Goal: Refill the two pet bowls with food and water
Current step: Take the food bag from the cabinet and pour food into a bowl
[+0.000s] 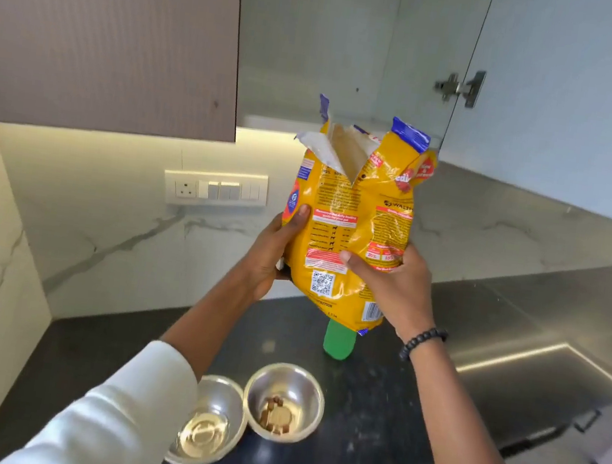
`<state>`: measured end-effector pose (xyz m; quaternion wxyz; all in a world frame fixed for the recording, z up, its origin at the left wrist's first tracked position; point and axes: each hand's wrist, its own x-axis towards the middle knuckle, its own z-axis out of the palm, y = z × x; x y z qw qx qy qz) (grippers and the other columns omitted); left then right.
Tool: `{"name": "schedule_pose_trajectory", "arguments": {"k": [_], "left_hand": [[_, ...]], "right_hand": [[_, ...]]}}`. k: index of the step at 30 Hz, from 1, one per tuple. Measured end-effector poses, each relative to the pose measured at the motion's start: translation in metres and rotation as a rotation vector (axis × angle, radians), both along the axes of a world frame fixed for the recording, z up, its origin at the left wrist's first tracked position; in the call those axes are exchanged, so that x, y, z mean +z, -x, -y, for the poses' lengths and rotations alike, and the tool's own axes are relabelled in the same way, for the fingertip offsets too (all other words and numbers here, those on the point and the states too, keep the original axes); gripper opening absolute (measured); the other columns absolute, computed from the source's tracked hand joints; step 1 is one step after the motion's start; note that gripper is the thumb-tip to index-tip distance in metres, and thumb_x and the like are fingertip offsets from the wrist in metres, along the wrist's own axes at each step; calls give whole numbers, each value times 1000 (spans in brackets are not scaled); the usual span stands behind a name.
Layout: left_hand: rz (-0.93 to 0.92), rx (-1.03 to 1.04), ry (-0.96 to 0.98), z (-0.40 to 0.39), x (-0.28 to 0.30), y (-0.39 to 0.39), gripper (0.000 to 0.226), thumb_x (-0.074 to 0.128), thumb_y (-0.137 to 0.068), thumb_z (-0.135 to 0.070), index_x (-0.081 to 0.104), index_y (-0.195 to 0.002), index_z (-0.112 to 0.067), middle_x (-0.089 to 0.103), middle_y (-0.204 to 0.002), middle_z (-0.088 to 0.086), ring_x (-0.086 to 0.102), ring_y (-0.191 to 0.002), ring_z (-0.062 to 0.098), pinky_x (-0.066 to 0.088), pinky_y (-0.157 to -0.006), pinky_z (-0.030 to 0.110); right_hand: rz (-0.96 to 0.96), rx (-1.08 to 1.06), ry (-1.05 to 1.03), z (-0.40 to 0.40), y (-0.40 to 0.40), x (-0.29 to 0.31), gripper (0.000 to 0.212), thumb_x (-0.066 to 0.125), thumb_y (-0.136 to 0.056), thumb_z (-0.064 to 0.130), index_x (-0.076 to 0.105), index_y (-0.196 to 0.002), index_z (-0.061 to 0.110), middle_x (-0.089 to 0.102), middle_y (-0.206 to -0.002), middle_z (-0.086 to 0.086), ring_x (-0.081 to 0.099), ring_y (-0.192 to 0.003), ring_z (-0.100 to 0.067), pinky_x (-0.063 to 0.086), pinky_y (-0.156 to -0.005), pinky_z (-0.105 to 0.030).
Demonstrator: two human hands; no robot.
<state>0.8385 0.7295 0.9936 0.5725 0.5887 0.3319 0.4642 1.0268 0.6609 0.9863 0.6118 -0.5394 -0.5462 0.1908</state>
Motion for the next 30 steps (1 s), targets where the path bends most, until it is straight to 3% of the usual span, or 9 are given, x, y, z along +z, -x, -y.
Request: {"name": "schedule_pose_trajectory", "arguments": {"k": [6,9,13,15,17,20,25,28,30], "left_hand": [[102,-21,116,15,-86,12,50,65,-83,-59,63,-126,-36,72,-123,2,70,-110,24,60,-74,35],[157,-28,219,27,-134,12,78,80,-69,-58,55,-135,-24,70,-126,9,69,-112,30,60,-82,42],[213,56,350,42,-187,7,86,85,-62,-59,50,-134,-29,68,-129,6,69,-113,27,59,-86,44],[212,34,410,45,-207,2,89,76,-64,-72,48,-140,-34,65,-134,2,64,-120,27,53,-98,52],[182,16,504,43,-220,-2,75,51,-74,-84,53,-136,-43,65,-135,-3,62,-123,24,47,-104,57],[192,77,692,32,-239,-10,75,24,-83,-84,61,-129,-38,71,-125,1,66,-117,25,47,-103,56],[482,289,903,18,-266,-38,56,36,-105,-48,51,-141,-8,75,-111,12,74,-97,27,63,-74,40],[478,330,1027,13,-278,-56,54,40,-104,-40,47,-142,-3,54,-143,19,48,-135,40,43,-106,52],[528,316,1053,13,-280,-66,54,43,-101,-48,53,-136,-8,58,-137,13,44,-137,41,40,-108,53]], "right_hand": [[-95,201,262,10,11,-85,85,94,-51,55,59,-126,37,72,-114,16,69,-105,-6,56,-92,-44],[-104,255,379,18,13,-123,85,94,-50,57,62,-126,36,72,-115,16,69,-106,-7,56,-93,-44],[-113,227,480,25,0,-161,77,90,-55,57,67,-122,28,75,-110,12,70,-103,-9,57,-89,-38],[-91,239,515,26,-11,-174,66,87,-65,50,66,-123,27,74,-110,11,70,-103,-9,56,-89,-38],[-62,264,546,23,-22,-184,57,83,-71,44,65,-123,28,74,-110,12,71,-101,-8,57,-89,-39],[24,298,583,17,-38,-192,50,80,-74,45,65,-119,30,75,-105,17,71,-95,-3,57,-82,-29],[208,334,646,0,-63,-195,42,74,-73,54,65,-108,33,74,-100,15,70,-90,1,59,-80,-27],[313,350,667,-10,-80,-193,44,70,-73,59,65,-108,33,73,-102,13,69,-91,1,58,-80,-26],[370,351,671,-18,-91,-188,39,68,-74,60,65,-104,36,72,-101,14,69,-90,1,57,-79,-26]]}}
